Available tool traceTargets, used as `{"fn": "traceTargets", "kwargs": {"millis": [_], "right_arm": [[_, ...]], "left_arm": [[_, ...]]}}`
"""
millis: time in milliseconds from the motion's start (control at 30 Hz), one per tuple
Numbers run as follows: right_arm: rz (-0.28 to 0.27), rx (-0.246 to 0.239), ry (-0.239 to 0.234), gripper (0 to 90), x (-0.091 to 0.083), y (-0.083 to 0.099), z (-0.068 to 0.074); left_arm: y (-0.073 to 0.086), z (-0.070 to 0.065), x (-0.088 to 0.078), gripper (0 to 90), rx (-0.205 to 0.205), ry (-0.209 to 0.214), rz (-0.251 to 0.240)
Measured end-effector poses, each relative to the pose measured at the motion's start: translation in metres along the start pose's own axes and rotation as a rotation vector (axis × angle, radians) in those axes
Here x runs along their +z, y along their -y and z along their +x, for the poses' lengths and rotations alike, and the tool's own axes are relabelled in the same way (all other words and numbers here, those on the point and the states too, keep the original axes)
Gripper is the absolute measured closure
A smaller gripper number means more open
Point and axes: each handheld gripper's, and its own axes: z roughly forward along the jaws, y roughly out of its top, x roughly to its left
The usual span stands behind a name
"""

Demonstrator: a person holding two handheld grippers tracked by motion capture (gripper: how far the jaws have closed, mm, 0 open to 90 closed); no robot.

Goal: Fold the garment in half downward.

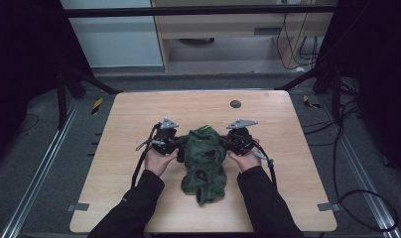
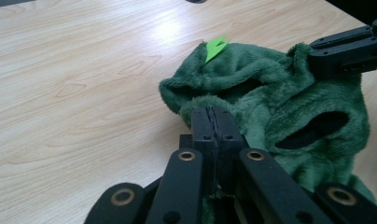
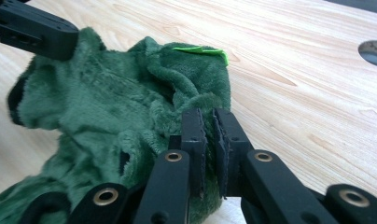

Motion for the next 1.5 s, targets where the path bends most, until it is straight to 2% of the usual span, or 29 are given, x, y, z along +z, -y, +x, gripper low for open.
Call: {"fn": "traceTargets", "kwargs": {"millis": [33,133,267,600,867,1100,1500], "right_arm": [[-0.010,-0.021,-0.001,83.5,-0.004,-0.001,0.004],[-0.019,-0.043,-0.005,83.4,-0.009,-0.002,0.007],[-0.016,-0.052,-0.008,83.3,-0.012,-0.001,0.009],[-0.042,-0.089,-0.056,83.1,-0.029,0.009,0.021],[-0.050,-0.098,-0.076,82.8,-0.037,0.017,0.029],[-0.045,-0.101,-0.086,82.3,-0.043,0.028,0.032],[-0.018,-0.095,-0.113,81.7,-0.048,0.044,0.036]], "left_arm": [[0.000,-0.002,-0.003,89.4,0.005,0.005,-0.004],[0.001,-0.005,-0.007,89.5,0.008,0.010,-0.011],[0.003,-0.008,-0.013,89.4,0.020,0.016,-0.013],[0.014,-0.016,-0.027,89.5,0.048,0.024,-0.008],[0.023,-0.024,-0.033,89.4,0.068,0.043,0.002],[0.033,-0.029,-0.036,89.4,0.090,0.038,0.020],[0.047,-0.036,-0.042,89.4,0.091,0.057,0.045]]}}
